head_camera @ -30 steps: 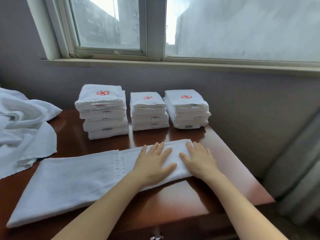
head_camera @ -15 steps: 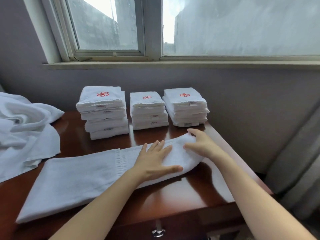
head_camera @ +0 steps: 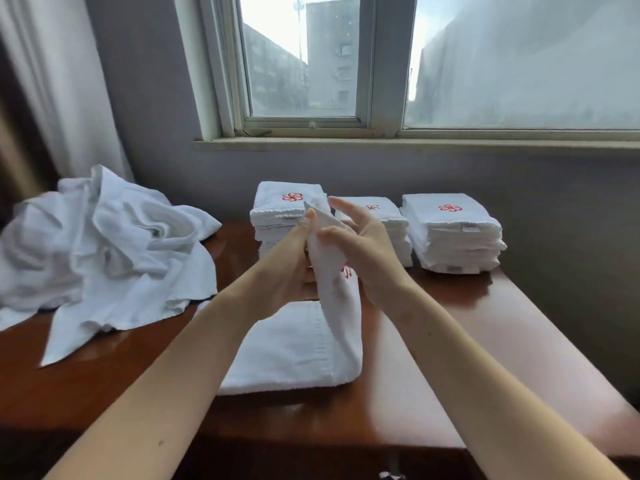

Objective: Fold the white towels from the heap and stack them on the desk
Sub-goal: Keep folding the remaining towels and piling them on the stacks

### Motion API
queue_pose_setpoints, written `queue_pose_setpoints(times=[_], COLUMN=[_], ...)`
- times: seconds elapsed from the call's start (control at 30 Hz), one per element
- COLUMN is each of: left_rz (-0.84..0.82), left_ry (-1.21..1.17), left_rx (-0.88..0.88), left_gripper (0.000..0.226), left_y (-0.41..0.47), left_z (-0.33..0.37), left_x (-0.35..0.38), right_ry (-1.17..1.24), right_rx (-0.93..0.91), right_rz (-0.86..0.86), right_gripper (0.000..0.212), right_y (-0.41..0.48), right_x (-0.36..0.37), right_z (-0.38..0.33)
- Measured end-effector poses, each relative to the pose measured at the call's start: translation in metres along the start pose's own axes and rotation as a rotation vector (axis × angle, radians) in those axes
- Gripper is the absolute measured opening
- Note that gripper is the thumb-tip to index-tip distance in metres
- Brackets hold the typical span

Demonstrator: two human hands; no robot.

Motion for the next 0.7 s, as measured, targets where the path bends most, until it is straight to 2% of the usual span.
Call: queue_pose_setpoints(times=[0.17,0.3,0.47,0.6,0.7], left_rz=[0.052,0.204,0.345,0.582,0.674], left_ry=[-0.012,-0.010,0.048,0.196,0.370], left_rx=[0.016,-0.048,-0.209,-0.270,-0.282], left_gripper=[0.066,0.062,0.062,0.047,0.033], left_y=[-0.053,-0.088,-0.119,-0.135,-0.140], left_z=[-0.001,-0.026,-0.062,-0.071,-0.070], left_x=[-0.057,-0.101,-0.137,-0.166,-0.178], right_ry=[-0.028,-0.049,-0.318,-0.171,-0.130], right_rx=[-0.010,0.030,0.093,0.164,0.065], right_rz=[-0.122,-0.169,-0.264,-0.361,-0.294], right_gripper=[0.047,0.039,0.038,0.032,0.026], right_y=[0.018,0.020,0.015,0.014,0.023], right_x=[0.076,0.127,0.165,0.173,0.156], right_z=[0.011,0.041,0.089,0.111,0.102])
Point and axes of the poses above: each hand's wrist, its own y-axis towards the middle knuckle, its own x-axis out of the palm, z = x × y, the point moved 6 cm from there along y, towards the middle knuckle, and after that the axes turned 10 degrees about -z, right-handed, at the moved point
